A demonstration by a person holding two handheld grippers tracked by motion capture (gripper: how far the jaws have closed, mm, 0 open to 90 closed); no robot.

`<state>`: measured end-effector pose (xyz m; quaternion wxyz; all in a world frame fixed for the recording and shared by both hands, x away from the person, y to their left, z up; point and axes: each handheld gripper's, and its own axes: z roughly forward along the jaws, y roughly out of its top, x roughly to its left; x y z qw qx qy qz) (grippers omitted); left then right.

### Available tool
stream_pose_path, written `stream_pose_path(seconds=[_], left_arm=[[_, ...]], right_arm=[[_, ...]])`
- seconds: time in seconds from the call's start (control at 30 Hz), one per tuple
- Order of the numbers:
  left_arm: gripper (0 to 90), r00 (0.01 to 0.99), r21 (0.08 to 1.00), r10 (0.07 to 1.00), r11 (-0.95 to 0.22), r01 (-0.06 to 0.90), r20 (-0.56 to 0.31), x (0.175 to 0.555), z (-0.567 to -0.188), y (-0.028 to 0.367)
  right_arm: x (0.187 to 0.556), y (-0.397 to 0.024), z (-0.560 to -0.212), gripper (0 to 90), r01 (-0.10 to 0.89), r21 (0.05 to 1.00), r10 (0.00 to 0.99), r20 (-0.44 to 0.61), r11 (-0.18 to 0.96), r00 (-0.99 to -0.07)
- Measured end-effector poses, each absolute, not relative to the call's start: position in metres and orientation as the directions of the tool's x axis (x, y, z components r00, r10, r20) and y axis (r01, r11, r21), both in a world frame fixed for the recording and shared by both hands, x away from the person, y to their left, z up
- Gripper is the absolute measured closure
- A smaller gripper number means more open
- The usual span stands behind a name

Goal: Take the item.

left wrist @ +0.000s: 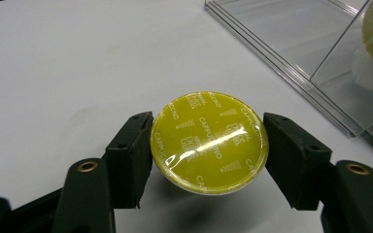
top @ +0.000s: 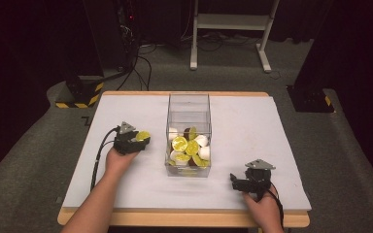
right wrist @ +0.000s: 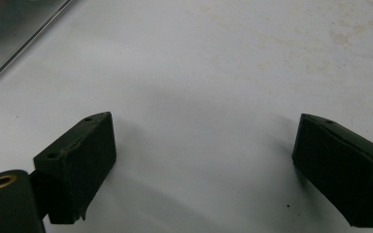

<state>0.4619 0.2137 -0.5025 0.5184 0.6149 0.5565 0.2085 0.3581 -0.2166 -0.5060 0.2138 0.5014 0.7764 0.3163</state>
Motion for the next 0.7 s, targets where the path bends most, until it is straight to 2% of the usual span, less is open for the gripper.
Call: stream_pose_path(seconds=[0.2,0.37,0.7], left_arm=[[36.6,0.286,0.864,0.899,0.167,0.476,-0.331,0.462,-0.502,0.215],[25.4,0.274,0.861,0.894,0.197,0.469,-0.354,0.461,-0.495,0.218],[20.6,0.285,0.855,0.884,0.206,0.476,-0.371,0.452,-0.485,0.219]], right_arm=[[0.358,-0.217,-0.506,8.3,0.643,0.706,0.914,-0.015,0.297,-0.406],[0.358,-0.217,-0.506,8.3,0.643,0.706,0.914,-0.015,0.297,-0.406],[0.358,-0.217,-0.506,8.3,0.643,0.706,0.914,-0.015,0.297,-0.406]])
